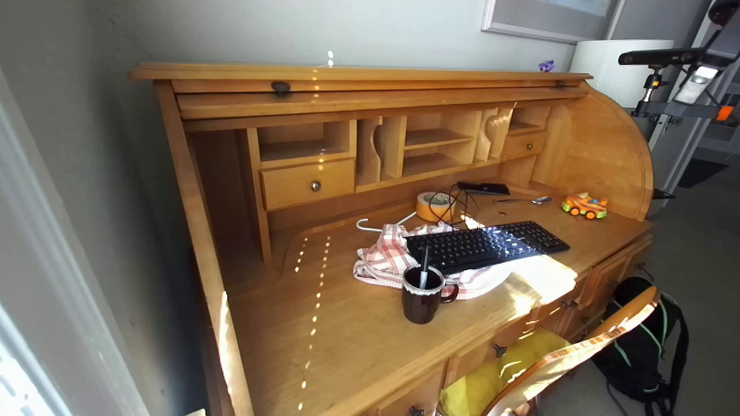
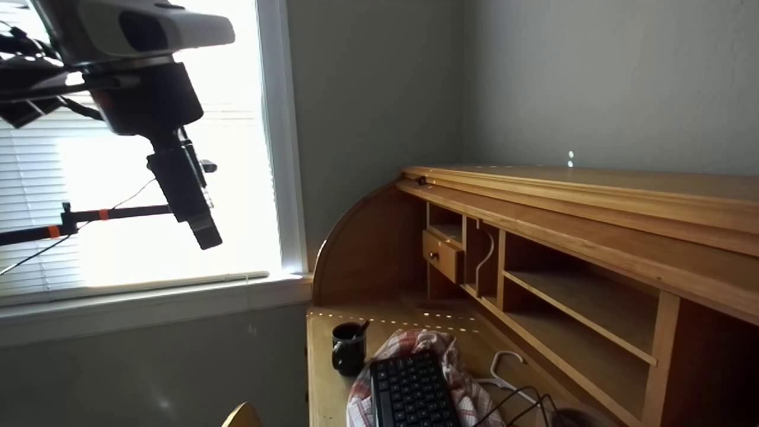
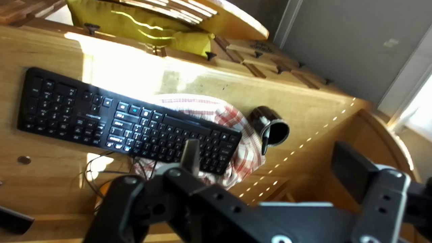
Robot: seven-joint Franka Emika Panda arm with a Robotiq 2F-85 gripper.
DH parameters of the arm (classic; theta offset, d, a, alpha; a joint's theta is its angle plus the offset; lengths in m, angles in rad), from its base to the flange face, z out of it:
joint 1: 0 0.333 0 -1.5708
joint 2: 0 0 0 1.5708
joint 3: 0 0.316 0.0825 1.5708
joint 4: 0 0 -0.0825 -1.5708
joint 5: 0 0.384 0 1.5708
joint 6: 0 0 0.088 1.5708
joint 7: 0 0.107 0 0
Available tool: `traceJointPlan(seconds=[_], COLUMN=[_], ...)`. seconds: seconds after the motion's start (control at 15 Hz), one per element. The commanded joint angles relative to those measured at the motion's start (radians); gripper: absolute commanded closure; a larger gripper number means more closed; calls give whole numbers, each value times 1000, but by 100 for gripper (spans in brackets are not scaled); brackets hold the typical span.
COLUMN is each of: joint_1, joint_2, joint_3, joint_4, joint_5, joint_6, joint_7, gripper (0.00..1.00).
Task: Move the marker from the cup to the top shelf in the center of the desk cabinet
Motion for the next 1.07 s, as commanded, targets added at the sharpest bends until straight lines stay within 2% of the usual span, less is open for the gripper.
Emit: traceJointPlan(seconds=[0.0, 0.13, 0.2, 0.4, 0.53, 0.6, 0.87, 1.0], joint_1=[-37, -50, -47, -32, -30, -23, -20, -18], joint_2=[86, 148, 193, 301, 370, 291, 365, 366], joint_3=[134, 218, 256, 329, 354, 333, 344, 327], joint_4=[-45, -49, -27, -9, 10, -26, 2, 5], joint_5=[16, -12, -5, 11, 11, 0, -2, 17], joint_6=[249, 328, 290, 325, 355, 332, 347, 347], joint_7=[197, 337, 419, 578, 650, 585, 633, 598], gripper=[0, 0, 0, 0, 0, 0, 0, 0])
